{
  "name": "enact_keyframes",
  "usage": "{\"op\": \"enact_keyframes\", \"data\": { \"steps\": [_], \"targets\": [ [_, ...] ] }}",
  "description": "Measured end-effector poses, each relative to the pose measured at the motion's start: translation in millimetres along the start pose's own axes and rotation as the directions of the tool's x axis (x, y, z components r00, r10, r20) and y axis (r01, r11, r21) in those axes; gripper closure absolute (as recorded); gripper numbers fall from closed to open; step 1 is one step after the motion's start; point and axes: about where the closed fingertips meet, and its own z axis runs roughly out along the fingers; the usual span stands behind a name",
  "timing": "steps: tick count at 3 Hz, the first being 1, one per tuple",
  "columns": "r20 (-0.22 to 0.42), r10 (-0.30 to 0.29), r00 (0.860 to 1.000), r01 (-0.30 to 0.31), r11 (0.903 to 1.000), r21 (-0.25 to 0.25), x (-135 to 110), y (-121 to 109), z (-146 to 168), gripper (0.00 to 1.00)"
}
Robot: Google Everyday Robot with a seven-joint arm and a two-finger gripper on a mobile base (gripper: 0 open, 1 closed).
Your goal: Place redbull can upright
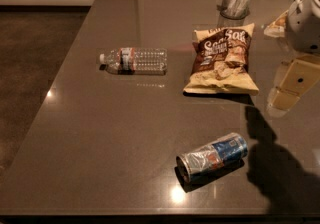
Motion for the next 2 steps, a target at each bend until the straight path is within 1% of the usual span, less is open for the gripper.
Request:
{"op": "enact_keyframes", "data": {
  "steps": [1,2],
  "targets": [
    [0.0,0.0,1.0,0.0,1.0,0.0,0.0,0.0,0.0,0.0],
    [0.009,-0.013,1.0,0.013,0.9999,-0.005,-3.8,1.3,6.7,0.0]
  ]
}}
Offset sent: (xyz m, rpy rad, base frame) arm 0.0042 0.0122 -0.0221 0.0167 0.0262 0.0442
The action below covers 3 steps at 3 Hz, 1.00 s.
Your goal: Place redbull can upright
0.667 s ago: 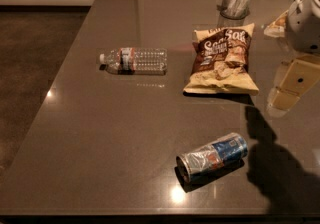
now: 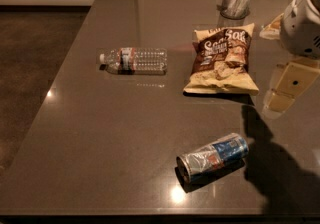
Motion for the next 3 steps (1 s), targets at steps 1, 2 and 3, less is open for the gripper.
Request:
{"op": "enact_keyframes", "data": {
  "steps": [1,2,3],
  "targets": [
    [0.027,-0.005,1.0,0.006,0.9997,-0.022,-3,0,9,0.0],
    [0.048,-0.065,0.997,0.067,0.997,-0.04,-16,14,12,0.0],
    [0.057,-0.167,0.984,0.17,0.9835,-0.062,-29,42,16,0.0]
  ]
}}
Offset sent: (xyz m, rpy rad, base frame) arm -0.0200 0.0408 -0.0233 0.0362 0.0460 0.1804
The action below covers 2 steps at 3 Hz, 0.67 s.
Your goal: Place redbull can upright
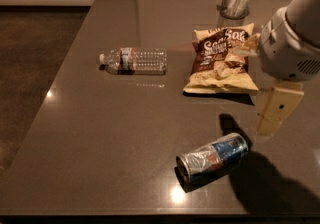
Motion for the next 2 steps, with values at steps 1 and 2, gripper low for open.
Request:
{"op": "enact_keyframes", "data": {
  "steps": [1,2],
  "targets": [
    [-0.007,-0.086,0.996,0.085,0.9959,-0.028,-12,23,13,0.0],
    [-0.027,-0.144,0.989,0.142,0.987,-0.076,-16,36,35,0.0]
  ]
}}
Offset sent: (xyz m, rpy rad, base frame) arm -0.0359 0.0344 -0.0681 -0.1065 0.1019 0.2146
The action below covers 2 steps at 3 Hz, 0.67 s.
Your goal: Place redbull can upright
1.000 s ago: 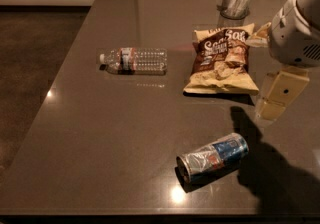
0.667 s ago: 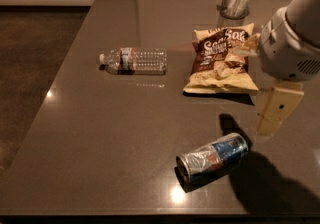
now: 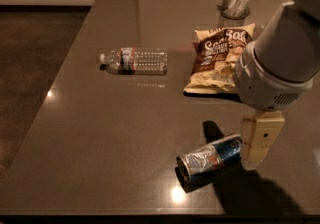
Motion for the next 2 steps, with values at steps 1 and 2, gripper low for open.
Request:
{"op": "enact_keyframes", "data": {
  "steps": [1,2],
  "targets": [
    [-0.004,-0.04,0.999,0.04,0.9986,-0.034,-10,9,18,0.0],
    [-0.003,-0.068,0.998,0.068,0.9973,-0.029,-20,17,27,0.0]
  ]
}}
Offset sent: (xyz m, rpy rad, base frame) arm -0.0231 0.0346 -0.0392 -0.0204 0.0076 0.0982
